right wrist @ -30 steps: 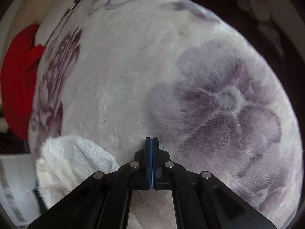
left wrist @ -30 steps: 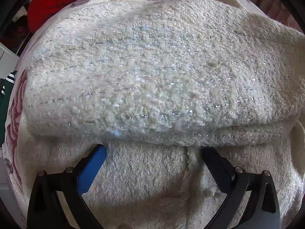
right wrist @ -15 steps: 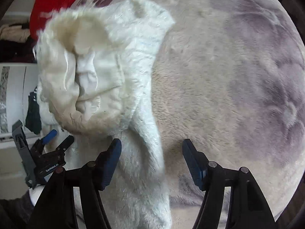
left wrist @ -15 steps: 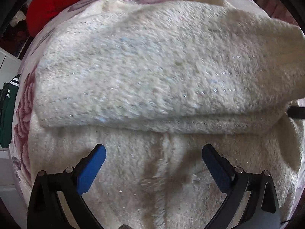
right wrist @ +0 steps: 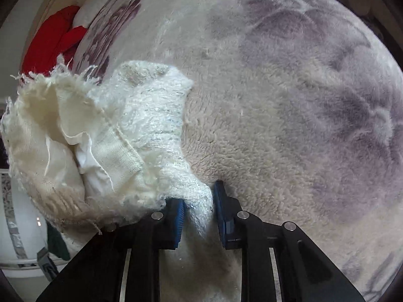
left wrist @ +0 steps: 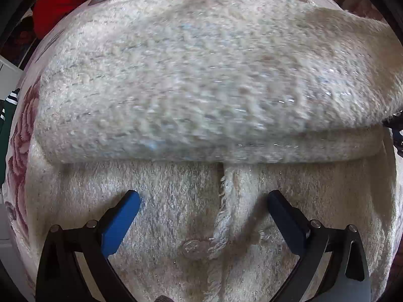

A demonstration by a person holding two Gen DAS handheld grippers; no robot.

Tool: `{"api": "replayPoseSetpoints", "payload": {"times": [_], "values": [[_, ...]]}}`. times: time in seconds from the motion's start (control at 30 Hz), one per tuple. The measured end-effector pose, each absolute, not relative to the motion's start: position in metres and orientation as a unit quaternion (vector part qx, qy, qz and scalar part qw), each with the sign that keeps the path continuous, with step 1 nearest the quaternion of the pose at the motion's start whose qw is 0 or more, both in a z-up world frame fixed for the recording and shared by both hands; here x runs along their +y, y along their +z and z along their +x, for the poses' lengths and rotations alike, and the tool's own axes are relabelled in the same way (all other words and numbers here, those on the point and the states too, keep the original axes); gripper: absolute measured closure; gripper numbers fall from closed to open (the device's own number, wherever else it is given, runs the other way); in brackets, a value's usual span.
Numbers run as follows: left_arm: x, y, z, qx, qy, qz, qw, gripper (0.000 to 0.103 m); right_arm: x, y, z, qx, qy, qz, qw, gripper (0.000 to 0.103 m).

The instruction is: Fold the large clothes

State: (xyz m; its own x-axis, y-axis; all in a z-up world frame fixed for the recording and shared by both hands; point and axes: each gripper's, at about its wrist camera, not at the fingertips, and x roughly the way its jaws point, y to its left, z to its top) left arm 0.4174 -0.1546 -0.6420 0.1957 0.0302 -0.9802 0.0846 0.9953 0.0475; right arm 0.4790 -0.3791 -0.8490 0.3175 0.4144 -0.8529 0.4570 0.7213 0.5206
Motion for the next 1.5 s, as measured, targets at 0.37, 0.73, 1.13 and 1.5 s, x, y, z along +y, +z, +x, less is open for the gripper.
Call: {"api": "replayPoseSetpoints", "payload": {"times": [0.37,0.73,1.13,1.5], "values": [[-0.118,-0.612,0.398,0.613,-0.016,0.006,0.790,0.000,-0.379,-0.853,0.460,0.658,-0.027,0.326,0.678,0.097],[-0.058,-0.552,0.360,0.611,-0.013,-0.079,0.788,0.000,-0.386,-0.804,0.385,0.674,-0.040,0.365,0.641,0.046],[0.003,-0.585,0.261,0.703,0.028,-0.166,0.691,0.000,-0.358,-0.835,0.218,0.730,-0.111,0.365,0.567,0.042],[0.026,-0.603,0.410,0.621,0.074,0.090,0.775,0.000,-0.319,-0.785,0.274,0.682,-0.127,0.346,0.632,0.040]]}}
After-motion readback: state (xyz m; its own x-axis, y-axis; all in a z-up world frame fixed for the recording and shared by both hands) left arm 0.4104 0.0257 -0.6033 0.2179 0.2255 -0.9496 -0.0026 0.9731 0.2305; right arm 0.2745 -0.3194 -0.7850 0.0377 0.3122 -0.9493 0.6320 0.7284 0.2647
